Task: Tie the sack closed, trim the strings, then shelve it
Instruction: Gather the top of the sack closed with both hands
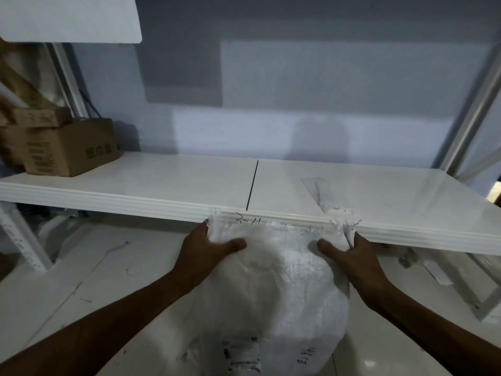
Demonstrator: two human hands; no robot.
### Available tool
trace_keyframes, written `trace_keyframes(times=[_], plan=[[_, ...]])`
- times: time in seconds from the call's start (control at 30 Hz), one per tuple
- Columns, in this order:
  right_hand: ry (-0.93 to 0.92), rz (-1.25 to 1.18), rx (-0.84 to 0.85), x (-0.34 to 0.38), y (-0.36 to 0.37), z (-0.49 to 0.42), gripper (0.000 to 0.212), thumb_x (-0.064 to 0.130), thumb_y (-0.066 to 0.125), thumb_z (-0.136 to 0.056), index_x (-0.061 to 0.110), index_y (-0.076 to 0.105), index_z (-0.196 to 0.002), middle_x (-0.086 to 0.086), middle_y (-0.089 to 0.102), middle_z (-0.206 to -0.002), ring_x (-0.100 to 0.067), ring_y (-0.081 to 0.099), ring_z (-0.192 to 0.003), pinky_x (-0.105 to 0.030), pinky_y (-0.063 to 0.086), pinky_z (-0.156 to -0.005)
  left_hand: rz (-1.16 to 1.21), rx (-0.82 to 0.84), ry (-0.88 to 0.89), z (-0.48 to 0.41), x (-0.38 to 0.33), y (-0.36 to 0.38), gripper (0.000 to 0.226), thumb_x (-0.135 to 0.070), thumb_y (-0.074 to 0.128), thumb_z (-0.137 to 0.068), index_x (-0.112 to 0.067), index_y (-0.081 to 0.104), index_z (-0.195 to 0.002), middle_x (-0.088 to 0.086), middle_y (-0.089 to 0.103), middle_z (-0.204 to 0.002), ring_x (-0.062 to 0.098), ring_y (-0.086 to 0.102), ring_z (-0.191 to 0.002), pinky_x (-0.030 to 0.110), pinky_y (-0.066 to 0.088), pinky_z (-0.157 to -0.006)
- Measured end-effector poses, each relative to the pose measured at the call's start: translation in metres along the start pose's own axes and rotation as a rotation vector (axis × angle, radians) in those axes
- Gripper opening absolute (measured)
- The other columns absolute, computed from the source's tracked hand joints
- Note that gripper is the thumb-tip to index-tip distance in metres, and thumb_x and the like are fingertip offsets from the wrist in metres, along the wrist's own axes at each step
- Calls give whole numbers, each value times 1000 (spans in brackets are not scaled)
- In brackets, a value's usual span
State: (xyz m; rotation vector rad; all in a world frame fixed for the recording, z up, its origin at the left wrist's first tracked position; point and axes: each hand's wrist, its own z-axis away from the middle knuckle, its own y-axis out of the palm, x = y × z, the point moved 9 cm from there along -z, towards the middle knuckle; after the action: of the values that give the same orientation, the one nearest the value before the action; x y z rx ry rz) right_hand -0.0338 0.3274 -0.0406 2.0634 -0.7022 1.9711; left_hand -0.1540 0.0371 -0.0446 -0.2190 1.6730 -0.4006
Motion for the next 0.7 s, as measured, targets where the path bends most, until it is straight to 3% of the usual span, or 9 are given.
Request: trace_keyframes(times=[0.07,0.17,0.23,0.3,0.4,0.5,0.57,0.7], plan=[[-1,63,1,-3,0,-2,66,40,93,-49,23,68,-108,7,75,-100,-4,72,-87,-25,58,-75,-10,-22,12,-1,0,1,47,-45,90,-57,-22,72,-93,-8,74,-85,9,70,-80,28,56,-70],[-12,42,-11,-2,2,-4,42,20,92,-60,25,68,-95,10,74,-88,7,70,-71,-8,51,-54,48,-7,54,-3,-3,9,24,-33,86,-69,-24,73,-86,-12,74,-76,5,71,-75,23,54,-66],[-5,40,4,-6,5,-7,40,20,88,-67,21,70,-103,7,76,-94,0,73,-78,-14,55,-63,42,-18,66,-5,-3,12,17,-32,82,-75,-21,69,-73,-11,68,-65,7,65,-63,22,47,-58],[15,45,17,-8,7,-9,34,23,82,-75,16,71,-107,1,77,-96,-12,74,-85,-26,57,-72,33,-49,44,-7,1,11,30,-33,77,-80,-16,62,-61,-8,58,-57,10,55,-56,26,41,-55],[20,54,23,-10,9,-11,14,22,72,-86,14,73,-97,-5,77,-89,-21,74,-85,-31,56,-72,63,-36,65,-9,1,15,23,-33,71,-86,-12,72,-77,1,68,-72,12,61,-68,29,45,-65],[-7,52,1,-8,9,-11,10,19,67,-90,12,73,-85,-17,74,-84,-26,68,-79,-34,51,-70,123,-52,92,-7,-2,16,17,-29,66,-90,-13,72,-86,5,71,-86,7,61,-75,17,45,-67],[-6,56,4,-8,11,-12,12,12,62,-93,14,71,-84,-12,71,-81,-23,64,-79,-30,48,-66,136,-43,87,-7,-4,19,13,-28,63,-92,-21,69,-83,-3,68,-82,-3,58,-73,5,42,-62],[-55,78,8,-4,18,-10,19,5,52,-97,18,64,-106,13,65,-91,2,59,-83,-6,44,-64,144,-49,104,-5,-9,26,21,-25,60,-95,-26,64,-74,-11,62,-73,-16,56,-60,1,40,-57]])
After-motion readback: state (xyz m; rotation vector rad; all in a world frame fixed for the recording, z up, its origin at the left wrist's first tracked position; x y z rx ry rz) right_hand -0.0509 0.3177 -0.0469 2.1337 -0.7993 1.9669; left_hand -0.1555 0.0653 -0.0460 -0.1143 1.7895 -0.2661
